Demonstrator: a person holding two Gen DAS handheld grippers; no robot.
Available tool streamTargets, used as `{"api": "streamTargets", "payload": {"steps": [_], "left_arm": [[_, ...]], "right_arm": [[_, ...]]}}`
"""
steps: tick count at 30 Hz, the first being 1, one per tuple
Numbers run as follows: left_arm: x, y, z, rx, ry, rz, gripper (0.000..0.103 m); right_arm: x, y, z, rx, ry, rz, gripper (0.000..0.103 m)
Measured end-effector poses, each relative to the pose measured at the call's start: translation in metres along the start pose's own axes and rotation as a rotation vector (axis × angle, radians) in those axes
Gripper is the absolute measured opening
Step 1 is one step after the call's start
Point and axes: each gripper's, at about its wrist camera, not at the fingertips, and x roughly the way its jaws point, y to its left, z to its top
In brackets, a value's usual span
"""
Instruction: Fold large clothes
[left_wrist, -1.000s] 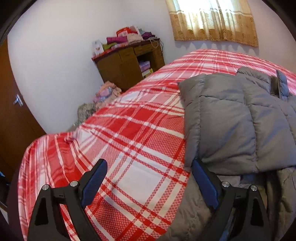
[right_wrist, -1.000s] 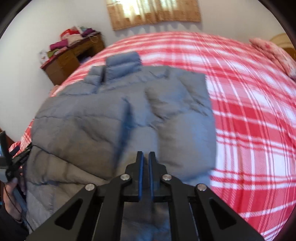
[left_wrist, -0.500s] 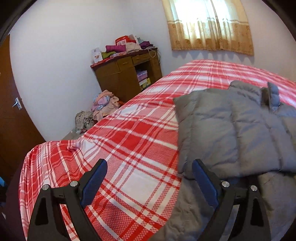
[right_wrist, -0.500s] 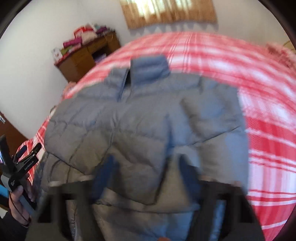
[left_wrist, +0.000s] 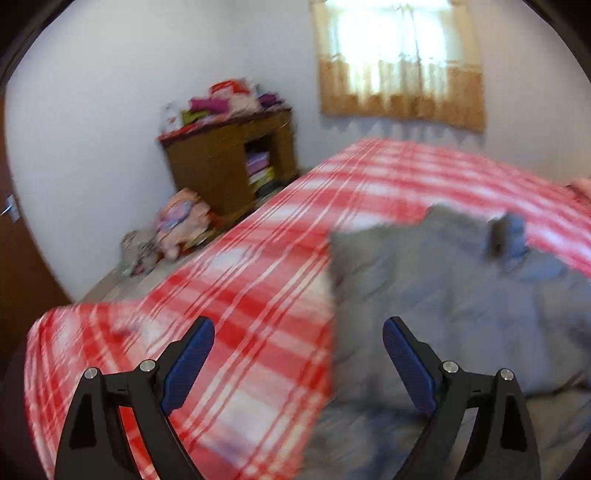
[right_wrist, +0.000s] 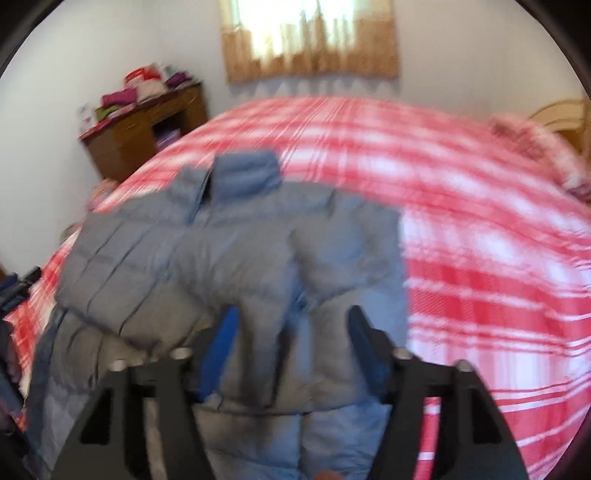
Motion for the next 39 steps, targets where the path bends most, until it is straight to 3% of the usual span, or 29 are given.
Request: {"api": "streamTargets", "payload": {"steps": [3,6,12,23,39], "left_arm": [[0.018,-0.029,0.021,0.015,0.000,-0.055,0.093],[0.049,-0.055,0.027,0.045,0.016,-0.009,0.093],[0.099,-0.094,-0.005,0.117,0.133,0.013,0.093],[0.121,-0.095,-0.020,0.110,0.214,-0.021,0.100],[0.128,-0.094,-0.018,0.101,0.229,-0.023,0.102]], "right_arm": [[0.006,0.017,0.016,0.005,-0.010,0.028,0.047],[0.030,0.040,0.023,-0.013,-0.011,0.051,0.047],[0.092,0.058,-0.001,-0.040,0.047,0.008,0.047],[0.108,0.050,-0.017,-0.022,0.060,0.010,0.045],[0.114,0.065,-0.020,-0.090,0.090,-0.077,0.046]]}}
